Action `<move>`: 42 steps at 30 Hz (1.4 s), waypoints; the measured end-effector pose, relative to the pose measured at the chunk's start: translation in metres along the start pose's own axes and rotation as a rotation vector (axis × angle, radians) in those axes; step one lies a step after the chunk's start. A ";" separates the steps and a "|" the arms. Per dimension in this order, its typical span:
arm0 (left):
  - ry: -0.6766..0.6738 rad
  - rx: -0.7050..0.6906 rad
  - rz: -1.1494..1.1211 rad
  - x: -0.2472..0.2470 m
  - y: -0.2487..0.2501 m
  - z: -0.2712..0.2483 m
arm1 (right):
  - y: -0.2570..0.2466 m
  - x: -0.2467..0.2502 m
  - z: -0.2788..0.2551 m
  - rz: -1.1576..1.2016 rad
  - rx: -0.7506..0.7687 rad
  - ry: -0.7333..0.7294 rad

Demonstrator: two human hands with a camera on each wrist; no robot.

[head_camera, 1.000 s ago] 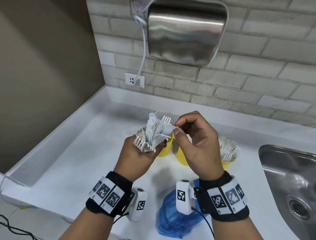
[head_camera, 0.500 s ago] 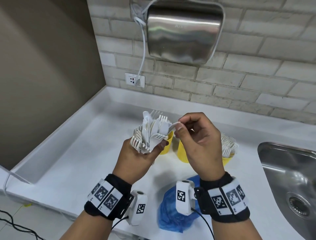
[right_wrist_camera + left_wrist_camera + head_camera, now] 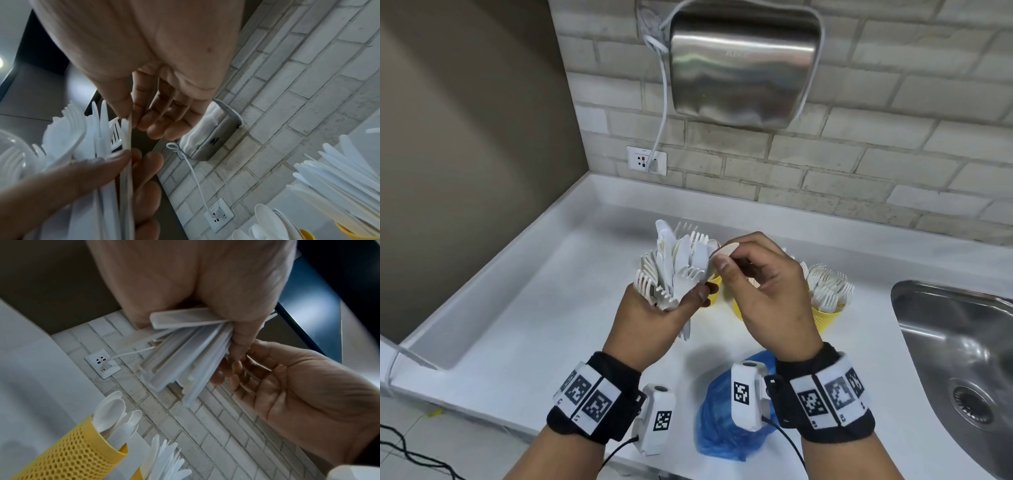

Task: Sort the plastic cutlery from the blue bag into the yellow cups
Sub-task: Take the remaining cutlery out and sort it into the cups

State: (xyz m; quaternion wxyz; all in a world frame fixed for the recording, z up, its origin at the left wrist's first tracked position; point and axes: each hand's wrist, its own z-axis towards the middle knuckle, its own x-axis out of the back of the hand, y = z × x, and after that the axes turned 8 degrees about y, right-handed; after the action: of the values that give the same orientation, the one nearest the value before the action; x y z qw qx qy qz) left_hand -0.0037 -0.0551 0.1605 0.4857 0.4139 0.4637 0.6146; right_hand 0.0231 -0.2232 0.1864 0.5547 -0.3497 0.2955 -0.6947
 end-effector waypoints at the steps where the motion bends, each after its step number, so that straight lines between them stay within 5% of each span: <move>1: 0.003 0.008 -0.002 -0.001 0.000 0.000 | 0.002 0.000 0.000 -0.009 -0.001 0.025; 10: 0.020 0.095 -0.084 -0.007 0.004 -0.001 | 0.008 0.014 0.006 0.086 -0.046 0.355; 17: 0.056 0.029 -0.028 -0.025 0.007 -0.002 | -0.001 0.048 0.023 0.542 -0.255 0.652; 22: 0.045 0.052 -0.006 -0.043 0.014 -0.002 | 0.000 0.064 0.025 0.365 -0.091 0.482; 29: -0.023 0.079 0.050 -0.070 0.018 -0.008 | -0.006 0.061 0.010 0.219 -0.167 0.003; 37: -0.024 0.044 -0.004 -0.094 0.019 -0.015 | 0.003 0.078 0.010 0.142 -0.134 0.017; 42: -0.032 0.074 -0.060 -0.108 0.017 -0.012 | 0.008 0.089 0.010 0.359 -0.262 0.083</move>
State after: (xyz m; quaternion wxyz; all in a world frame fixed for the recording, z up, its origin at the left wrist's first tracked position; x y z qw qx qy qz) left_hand 0.0012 -0.1651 0.1683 0.4955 0.4272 0.4906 0.5756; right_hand 0.0232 -0.3124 0.2001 0.6068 -0.3316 0.4632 -0.5544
